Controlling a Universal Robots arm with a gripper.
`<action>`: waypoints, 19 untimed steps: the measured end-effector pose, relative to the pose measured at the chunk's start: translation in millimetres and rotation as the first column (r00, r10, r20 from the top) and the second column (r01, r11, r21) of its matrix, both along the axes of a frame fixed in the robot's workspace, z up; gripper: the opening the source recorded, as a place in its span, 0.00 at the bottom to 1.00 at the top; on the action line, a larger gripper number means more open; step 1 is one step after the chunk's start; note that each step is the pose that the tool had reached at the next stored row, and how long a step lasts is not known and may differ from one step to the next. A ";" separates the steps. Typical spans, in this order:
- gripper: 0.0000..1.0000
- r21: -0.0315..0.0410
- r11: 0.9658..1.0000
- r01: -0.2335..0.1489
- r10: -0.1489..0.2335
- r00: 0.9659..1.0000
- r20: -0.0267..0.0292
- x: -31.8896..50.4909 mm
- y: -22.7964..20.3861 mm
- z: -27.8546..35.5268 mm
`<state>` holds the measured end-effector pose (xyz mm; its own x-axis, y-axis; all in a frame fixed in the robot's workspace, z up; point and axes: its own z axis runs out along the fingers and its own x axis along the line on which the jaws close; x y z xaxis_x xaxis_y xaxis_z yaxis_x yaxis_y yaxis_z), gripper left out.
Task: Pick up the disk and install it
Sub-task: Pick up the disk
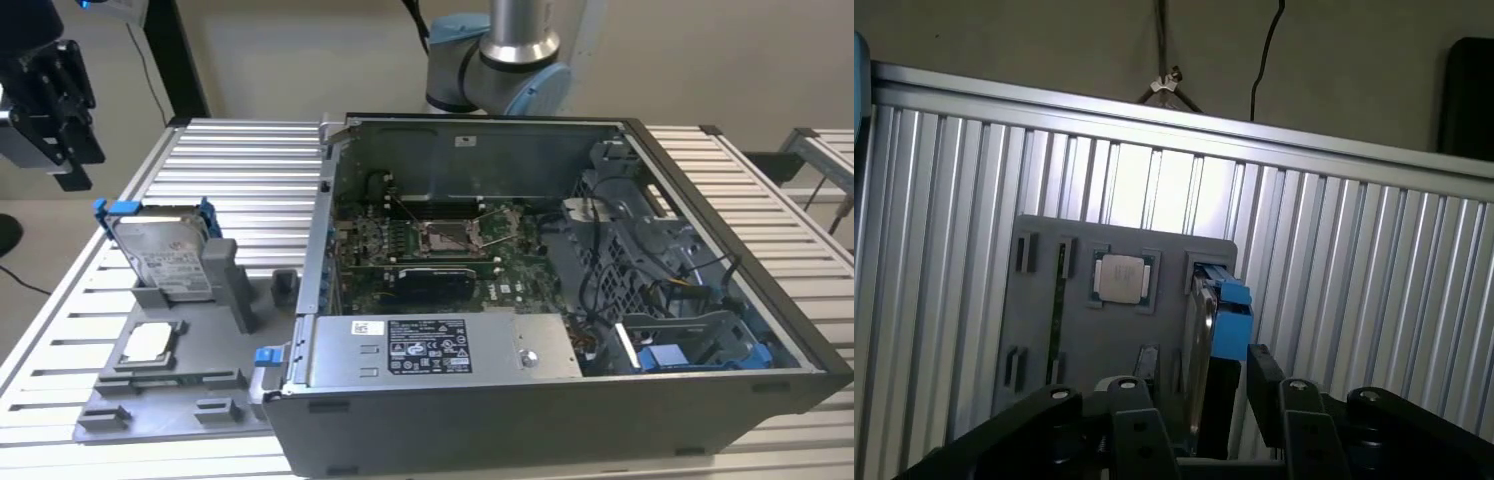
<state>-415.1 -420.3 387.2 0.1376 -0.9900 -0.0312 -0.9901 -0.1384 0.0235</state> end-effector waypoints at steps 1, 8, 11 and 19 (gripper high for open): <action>1.00 0.000 1.000 0.000 0.000 1.000 0.000 0.0 0.0 -0.1; 1.00 0.000 0.999 0.033 -0.033 0.999 0.004 0.0 0.2 -6.8; 1.00 0.000 0.999 0.051 -0.051 0.999 0.005 0.2 0.5 -10.9; 1.00 -0.003 0.998 0.066 -0.066 0.998 0.009 1.1 6.5 -21.0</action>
<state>-414.0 -413.8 366.2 0.0726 -0.9970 -0.0275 -0.9972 -0.0730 0.0150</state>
